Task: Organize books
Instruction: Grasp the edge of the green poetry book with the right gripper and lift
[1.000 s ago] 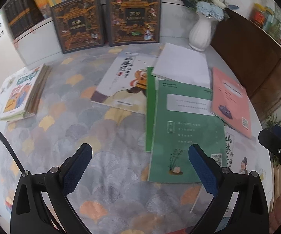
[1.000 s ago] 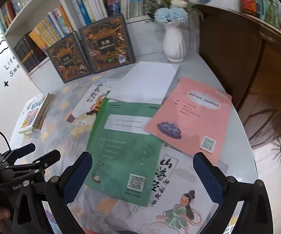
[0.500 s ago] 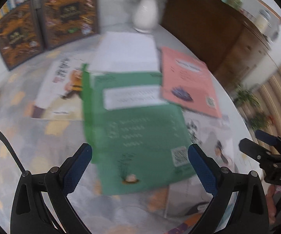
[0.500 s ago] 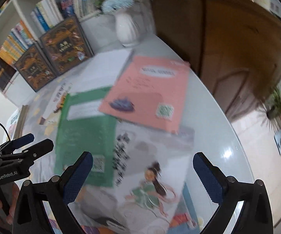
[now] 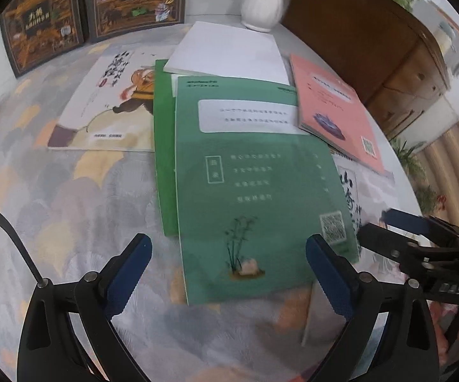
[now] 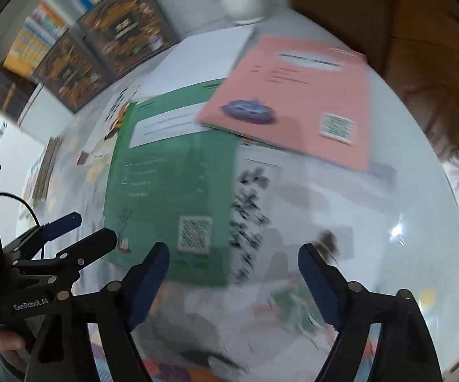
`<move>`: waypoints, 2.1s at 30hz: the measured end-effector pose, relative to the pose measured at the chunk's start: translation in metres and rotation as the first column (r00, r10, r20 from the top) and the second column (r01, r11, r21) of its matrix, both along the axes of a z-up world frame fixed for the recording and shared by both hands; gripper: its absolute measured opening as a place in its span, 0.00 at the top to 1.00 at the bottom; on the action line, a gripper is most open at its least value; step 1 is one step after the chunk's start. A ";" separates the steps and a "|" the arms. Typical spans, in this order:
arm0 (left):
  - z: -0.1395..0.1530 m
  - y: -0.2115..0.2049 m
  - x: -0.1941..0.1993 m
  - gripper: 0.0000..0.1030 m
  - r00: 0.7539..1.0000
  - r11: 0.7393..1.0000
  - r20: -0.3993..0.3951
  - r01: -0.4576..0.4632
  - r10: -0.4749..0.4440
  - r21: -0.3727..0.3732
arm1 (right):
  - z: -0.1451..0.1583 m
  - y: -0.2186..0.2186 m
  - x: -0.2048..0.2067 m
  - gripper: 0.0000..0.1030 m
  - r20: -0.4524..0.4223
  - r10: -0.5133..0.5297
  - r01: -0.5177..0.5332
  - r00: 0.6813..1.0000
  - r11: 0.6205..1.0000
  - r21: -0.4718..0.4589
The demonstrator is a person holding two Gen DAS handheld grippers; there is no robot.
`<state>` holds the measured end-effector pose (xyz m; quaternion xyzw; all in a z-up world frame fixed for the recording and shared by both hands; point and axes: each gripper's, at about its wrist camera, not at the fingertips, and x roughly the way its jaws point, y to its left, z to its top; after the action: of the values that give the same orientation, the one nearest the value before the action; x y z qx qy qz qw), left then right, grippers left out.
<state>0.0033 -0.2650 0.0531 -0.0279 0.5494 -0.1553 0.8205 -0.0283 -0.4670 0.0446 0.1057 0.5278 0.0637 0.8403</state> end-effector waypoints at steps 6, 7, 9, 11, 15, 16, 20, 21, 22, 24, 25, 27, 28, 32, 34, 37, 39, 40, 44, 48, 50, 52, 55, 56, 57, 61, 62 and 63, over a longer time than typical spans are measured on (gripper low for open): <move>-0.017 0.008 0.013 0.06 0.997 0.992 -0.056 -0.054 0.048 -0.112 | -0.015 0.011 0.030 0.21 -0.020 0.023 -0.024 1.000 0.999 -0.037; -0.019 0.008 0.014 0.06 0.997 0.992 -0.059 -0.059 0.052 -0.116 | -0.014 0.013 0.032 0.21 -0.012 0.032 -0.032 0.999 0.999 -0.043; -0.024 0.008 0.015 0.06 0.996 0.991 -0.074 -0.065 0.057 -0.121 | -0.014 0.016 0.037 0.21 -0.020 0.057 -0.058 0.998 0.998 -0.034; -0.027 0.009 0.014 0.06 0.996 0.989 -0.074 -0.067 0.058 -0.135 | -0.014 0.022 0.040 0.22 -0.024 0.079 -0.080 0.997 0.996 -0.038; -0.027 0.015 0.011 0.06 0.994 0.978 -0.094 -0.067 0.049 -0.199 | -0.013 0.028 0.043 0.24 -0.036 0.112 -0.112 0.993 0.994 -0.008; -0.026 0.016 0.009 0.06 0.993 0.974 -0.104 -0.070 0.049 -0.213 | -0.013 0.031 0.043 0.26 -0.038 0.122 -0.122 0.992 0.992 0.003; -0.028 0.022 0.002 0.06 0.992 0.971 -0.113 -0.079 0.054 -0.224 | -0.013 0.043 0.037 0.27 -0.042 0.148 -0.149 0.988 0.989 -0.015; -0.027 0.023 -0.001 0.06 0.992 0.970 -0.114 -0.076 0.051 -0.230 | -0.014 0.045 0.035 0.27 -0.043 0.153 -0.154 0.987 0.988 -0.013; -0.027 0.022 0.000 0.06 0.992 0.970 -0.116 -0.073 0.047 -0.232 | -0.014 0.048 0.033 0.27 -0.045 0.161 -0.161 0.986 0.987 -0.009; -0.024 0.024 -0.004 0.06 0.992 0.973 -0.115 -0.069 0.044 -0.222 | -0.014 0.052 0.031 0.27 -0.047 0.174 -0.174 0.984 0.985 -0.008; -0.024 0.025 -0.005 0.06 0.992 0.973 -0.116 -0.065 0.040 -0.220 | -0.014 0.055 0.029 0.27 -0.047 0.182 -0.183 0.982 0.983 -0.011; -0.023 0.026 -0.006 0.06 0.992 0.975 -0.121 -0.061 0.036 -0.212 | -0.014 0.058 0.027 0.27 -0.048 0.193 -0.194 0.980 0.981 -0.014; -0.023 0.028 -0.005 0.06 0.992 0.976 -0.116 -0.063 0.039 -0.211 | -0.014 0.057 0.027 0.27 -0.048 0.187 -0.188 0.981 0.982 -0.013; -0.017 0.045 0.009 0.06 0.995 0.973 -0.086 -0.075 0.057 -0.220 | -0.013 0.052 0.037 0.27 -0.051 0.178 -0.179 0.983 0.984 -0.007; -0.021 0.045 0.016 0.06 0.994 0.974 -0.098 -0.065 0.045 -0.215 | -0.012 0.054 0.044 0.25 -0.055 0.192 -0.192 0.980 0.981 -0.002; -0.028 0.044 0.019 0.06 0.992 0.970 -0.127 -0.048 0.018 -0.239 | -0.011 0.061 0.050 0.23 -0.060 0.223 -0.223 0.973 0.975 0.007; -0.024 0.039 0.013 0.07 0.994 0.973 -0.112 -0.027 0.001 -0.230 | -0.008 0.066 0.048 0.24 -0.049 0.243 -0.243 0.969 0.970 0.013; -0.023 0.039 0.010 0.07 0.994 0.971 -0.108 -0.020 -0.005 -0.237 | -0.006 0.069 0.046 0.24 -0.040 0.253 -0.254 0.967 0.967 -0.005; -0.021 0.047 -0.004 0.08 0.991 0.953 -0.137 -0.037 -0.005 -0.302 | -0.002 0.077 0.042 0.34 -0.045 0.301 -0.299 0.952 0.953 0.057; -0.023 0.049 -0.018 0.08 0.990 0.964 -0.141 -0.036 -0.001 -0.264 | -0.003 0.088 0.033 0.34 -0.050 0.329 -0.326 0.943 0.943 0.062; -0.021 0.052 -0.023 0.08 0.991 0.971 -0.131 -0.047 0.017 -0.236 | -0.005 0.087 0.029 0.34 -0.056 0.315 -0.315 0.947 0.949 0.013; -0.019 0.058 -0.024 0.08 0.992 0.971 -0.118 -0.069 0.043 -0.228 | -0.002 0.074 0.027 0.34 -0.037 0.274 -0.275 0.961 0.961 -0.009; -0.018 0.064 -0.016 0.08 0.991 0.964 -0.113 -0.098 0.072 -0.246 | -0.002 0.038 0.033 0.34 -0.017 0.155 -0.155 0.988 0.988 0.009; -0.019 0.062 -0.012 0.08 0.991 0.964 -0.110 -0.100 0.074 -0.245 | -0.005 0.028 0.037 0.34 -0.023 0.125 -0.124 0.992 0.992 0.022; -0.020 0.060 -0.008 0.08 0.992 0.966 -0.104 -0.098 0.075 -0.238 | -0.006 0.022 0.041 0.34 -0.027 0.110 -0.109 0.994 0.994 0.032; -0.023 0.053 -0.002 0.08 0.991 0.966 -0.112 -0.093 0.067 -0.242 | -0.010 0.018 0.054 0.34 -0.029 0.120 -0.117 0.992 0.990 0.076; -0.023 0.050 -0.001 0.08 0.991 0.964 -0.119 -0.090 0.061 -0.251 | -0.010 0.024 0.055 0.34 -0.033 0.146 -0.143 0.989 0.987 0.079; -0.024 0.047 -0.002 0.08 0.991 0.963 -0.122 -0.083 0.053 -0.258 | -0.009 0.030 0.055 0.34 -0.033 0.164 -0.161 0.986 0.984 0.075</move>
<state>0.0016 -0.2181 0.0292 -0.1639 0.5685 -0.1967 0.7818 0.0266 -0.4374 0.0357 0.0937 0.5482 0.1489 0.8176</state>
